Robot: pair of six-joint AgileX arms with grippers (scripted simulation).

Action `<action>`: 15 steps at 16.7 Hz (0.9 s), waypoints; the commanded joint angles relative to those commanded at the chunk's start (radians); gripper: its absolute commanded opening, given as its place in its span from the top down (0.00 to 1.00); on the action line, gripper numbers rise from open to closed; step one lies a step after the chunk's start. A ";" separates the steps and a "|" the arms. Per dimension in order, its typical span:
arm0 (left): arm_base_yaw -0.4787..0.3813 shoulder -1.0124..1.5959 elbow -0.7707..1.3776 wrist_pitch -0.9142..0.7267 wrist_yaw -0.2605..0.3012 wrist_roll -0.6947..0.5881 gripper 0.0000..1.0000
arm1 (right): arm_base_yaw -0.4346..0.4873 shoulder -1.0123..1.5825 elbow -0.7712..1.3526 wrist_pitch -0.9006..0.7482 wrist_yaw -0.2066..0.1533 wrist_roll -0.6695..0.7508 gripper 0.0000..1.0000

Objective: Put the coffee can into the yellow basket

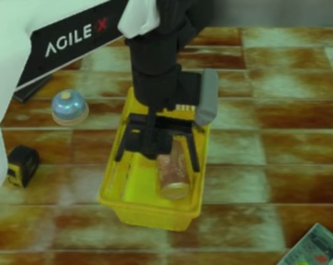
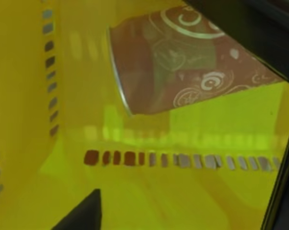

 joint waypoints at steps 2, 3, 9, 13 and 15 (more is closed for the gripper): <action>-0.001 -0.001 -0.029 0.028 0.000 0.000 0.00 | 0.000 0.000 0.000 0.000 0.000 0.000 0.00; -0.001 -0.001 -0.031 0.030 0.000 0.000 0.00 | 0.000 0.000 0.000 0.000 0.000 0.000 0.00; -0.001 -0.001 -0.031 0.030 0.000 0.000 0.30 | 0.000 0.000 0.000 0.000 0.000 0.000 0.00; -0.001 -0.001 -0.031 0.030 0.000 0.000 0.60 | 0.000 0.000 0.000 0.000 0.000 0.000 0.00; -0.001 -0.001 -0.031 0.030 0.000 0.000 0.75 | 0.000 0.000 0.000 0.000 0.000 0.000 0.00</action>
